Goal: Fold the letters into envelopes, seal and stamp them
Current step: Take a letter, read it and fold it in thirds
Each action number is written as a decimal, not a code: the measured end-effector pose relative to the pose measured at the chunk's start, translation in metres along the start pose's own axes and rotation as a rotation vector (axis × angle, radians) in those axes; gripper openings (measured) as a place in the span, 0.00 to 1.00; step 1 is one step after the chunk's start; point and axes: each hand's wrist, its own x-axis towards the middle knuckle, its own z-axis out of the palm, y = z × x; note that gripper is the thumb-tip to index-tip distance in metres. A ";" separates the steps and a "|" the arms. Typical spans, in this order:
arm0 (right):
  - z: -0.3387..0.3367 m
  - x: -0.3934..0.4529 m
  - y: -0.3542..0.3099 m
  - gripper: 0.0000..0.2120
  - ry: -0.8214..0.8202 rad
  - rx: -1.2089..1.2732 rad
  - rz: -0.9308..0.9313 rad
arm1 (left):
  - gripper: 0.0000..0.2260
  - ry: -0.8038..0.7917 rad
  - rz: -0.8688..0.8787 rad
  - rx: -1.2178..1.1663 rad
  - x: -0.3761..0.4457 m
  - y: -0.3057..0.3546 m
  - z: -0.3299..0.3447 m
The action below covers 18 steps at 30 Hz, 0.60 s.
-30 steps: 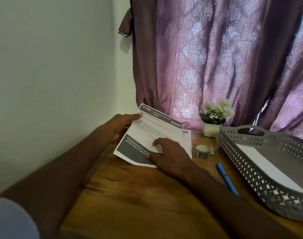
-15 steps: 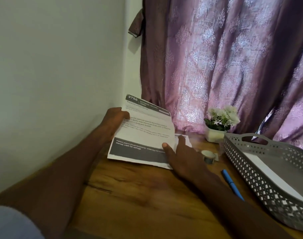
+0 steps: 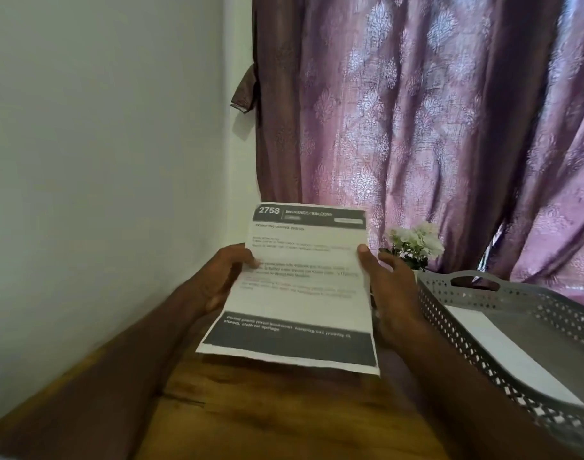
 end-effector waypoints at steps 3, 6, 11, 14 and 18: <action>-0.013 0.003 -0.001 0.10 -0.066 0.008 0.075 | 0.21 -0.058 -0.001 0.052 0.003 -0.005 0.005; -0.013 0.002 0.003 0.06 -0.110 0.004 0.107 | 0.18 0.031 0.161 0.225 0.011 -0.006 0.002; -0.008 -0.001 0.005 0.06 -0.122 -0.029 0.114 | 0.08 0.163 0.235 0.289 0.010 -0.003 0.002; -0.008 0.000 0.004 0.12 -0.116 -0.009 0.129 | 0.11 0.292 0.277 0.255 0.008 -0.002 0.007; -0.009 0.003 0.007 0.14 -0.111 0.023 0.144 | 0.15 0.430 0.310 0.297 0.006 -0.003 0.015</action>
